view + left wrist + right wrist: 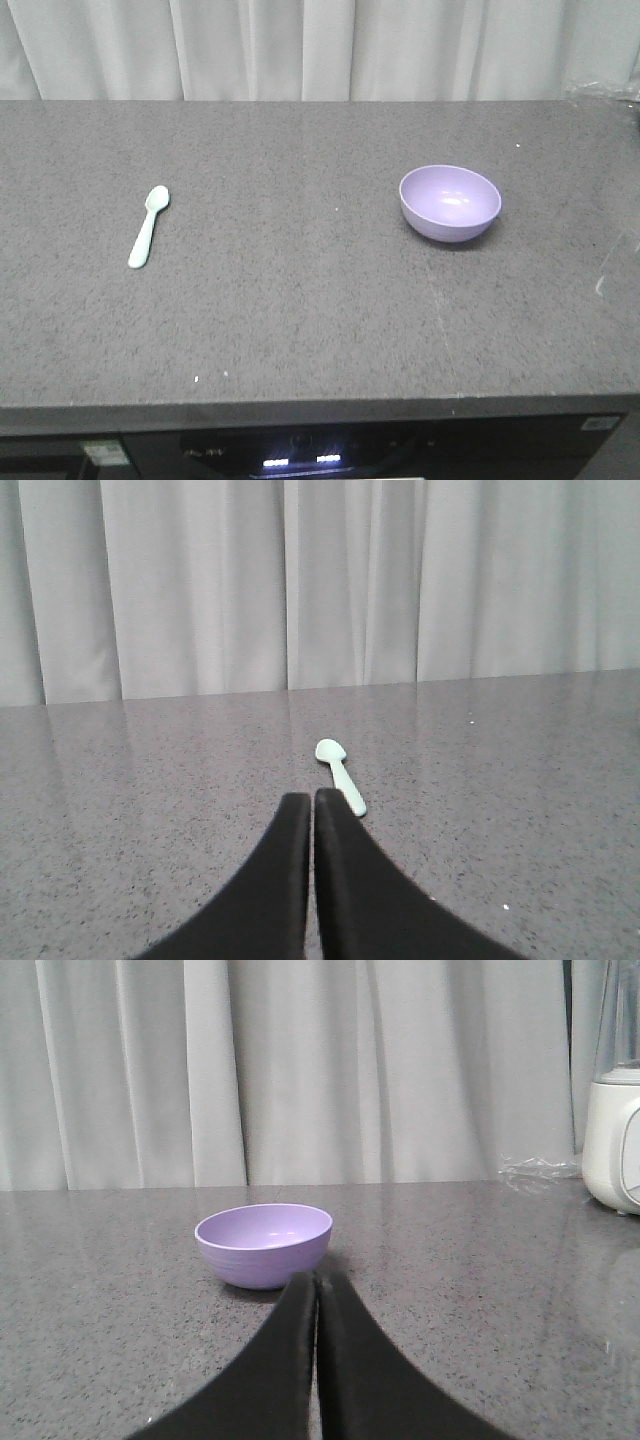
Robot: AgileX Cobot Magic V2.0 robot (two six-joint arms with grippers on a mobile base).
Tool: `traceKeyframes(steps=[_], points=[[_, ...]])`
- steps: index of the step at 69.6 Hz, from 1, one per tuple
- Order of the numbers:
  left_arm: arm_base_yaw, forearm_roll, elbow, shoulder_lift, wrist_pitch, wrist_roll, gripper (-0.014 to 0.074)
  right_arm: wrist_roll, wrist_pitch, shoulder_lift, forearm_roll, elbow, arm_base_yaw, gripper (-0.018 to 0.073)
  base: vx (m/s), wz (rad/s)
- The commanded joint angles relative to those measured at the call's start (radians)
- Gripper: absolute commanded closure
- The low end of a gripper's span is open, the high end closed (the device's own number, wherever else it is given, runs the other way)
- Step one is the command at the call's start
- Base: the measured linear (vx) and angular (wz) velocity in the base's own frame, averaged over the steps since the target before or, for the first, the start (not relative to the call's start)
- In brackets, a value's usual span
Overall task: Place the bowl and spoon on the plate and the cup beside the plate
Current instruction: 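Lower both grippers over the counter, left above spoon, right near bowl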
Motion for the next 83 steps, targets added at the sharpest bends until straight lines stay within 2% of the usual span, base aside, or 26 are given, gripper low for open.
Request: traceKeyframes(steps=[1, 42, 83], points=[[-0.008, -0.005, -0.009, -0.015, -0.074, -0.011, 0.0603, -0.002, -0.073, -0.009, -0.007, 0.004, -0.006, 0.0565, 0.20, -0.01], [-0.008, -0.005, -0.009, -0.015, -0.074, -0.011, 0.0603, -0.002, -0.073, -0.009, -0.007, 0.004, -0.006, 0.0565, 0.16, -0.01], [-0.008, -0.005, -0.009, -0.015, -0.074, -0.011, 0.0603, -0.002, -0.073, -0.009, -0.007, 0.004, -0.006, 0.0565, 0.02, -0.01]])
